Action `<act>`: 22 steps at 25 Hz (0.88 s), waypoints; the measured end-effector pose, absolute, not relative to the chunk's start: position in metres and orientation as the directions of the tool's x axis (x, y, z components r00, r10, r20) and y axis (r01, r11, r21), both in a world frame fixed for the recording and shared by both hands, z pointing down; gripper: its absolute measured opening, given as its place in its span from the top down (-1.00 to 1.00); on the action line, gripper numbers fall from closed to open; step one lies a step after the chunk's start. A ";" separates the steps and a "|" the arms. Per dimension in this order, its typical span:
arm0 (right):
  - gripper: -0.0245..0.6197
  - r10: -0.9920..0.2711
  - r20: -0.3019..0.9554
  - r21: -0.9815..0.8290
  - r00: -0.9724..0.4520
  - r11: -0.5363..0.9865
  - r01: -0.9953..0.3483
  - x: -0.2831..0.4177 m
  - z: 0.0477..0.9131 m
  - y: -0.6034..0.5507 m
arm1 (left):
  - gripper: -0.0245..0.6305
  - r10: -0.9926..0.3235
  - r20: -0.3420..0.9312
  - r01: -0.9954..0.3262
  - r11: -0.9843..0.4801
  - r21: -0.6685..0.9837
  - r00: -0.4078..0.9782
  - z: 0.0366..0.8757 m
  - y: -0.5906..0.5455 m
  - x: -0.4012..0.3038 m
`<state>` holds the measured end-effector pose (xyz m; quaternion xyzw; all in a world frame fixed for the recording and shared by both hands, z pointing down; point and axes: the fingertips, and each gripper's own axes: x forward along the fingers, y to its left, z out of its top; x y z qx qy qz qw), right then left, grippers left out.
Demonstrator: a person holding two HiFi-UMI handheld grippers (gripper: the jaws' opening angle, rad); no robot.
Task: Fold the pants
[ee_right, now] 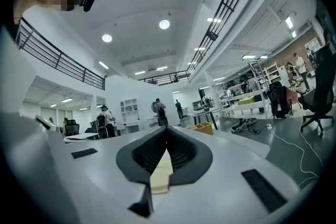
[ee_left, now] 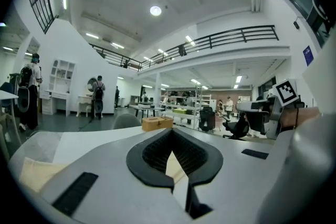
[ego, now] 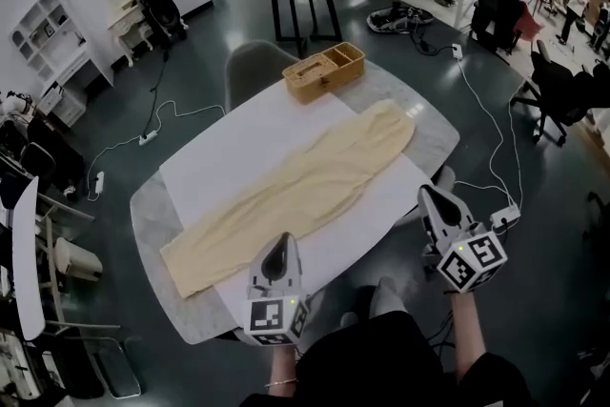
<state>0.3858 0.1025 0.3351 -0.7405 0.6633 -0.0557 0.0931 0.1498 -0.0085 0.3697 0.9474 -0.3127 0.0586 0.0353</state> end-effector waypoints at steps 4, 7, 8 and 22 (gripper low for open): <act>0.88 -0.994 -0.008 -0.235 0.105 -0.100 -0.967 0.407 0.347 0.085 | 0.90 -0.592 0.174 -0.608 -0.791 0.059 0.787 0.384 -0.022 0.167; 0.88 -0.996 0.015 -0.252 0.083 -0.085 -0.964 0.430 0.356 0.066 | 0.90 -0.600 0.203 -0.623 -0.779 0.073 0.774 0.393 -0.036 0.188; 0.88 -0.997 0.024 -0.259 0.077 -0.081 -0.963 0.438 0.359 0.059 | 0.90 -0.597 0.216 -0.623 -0.779 0.075 0.773 0.397 -0.039 0.197; 0.88 -0.987 0.122 -0.326 -0.103 0.058 -0.943 0.517 0.384 -0.033 | 0.90 -0.644 0.299 -0.698 -0.705 0.126 0.704 0.418 -0.076 0.277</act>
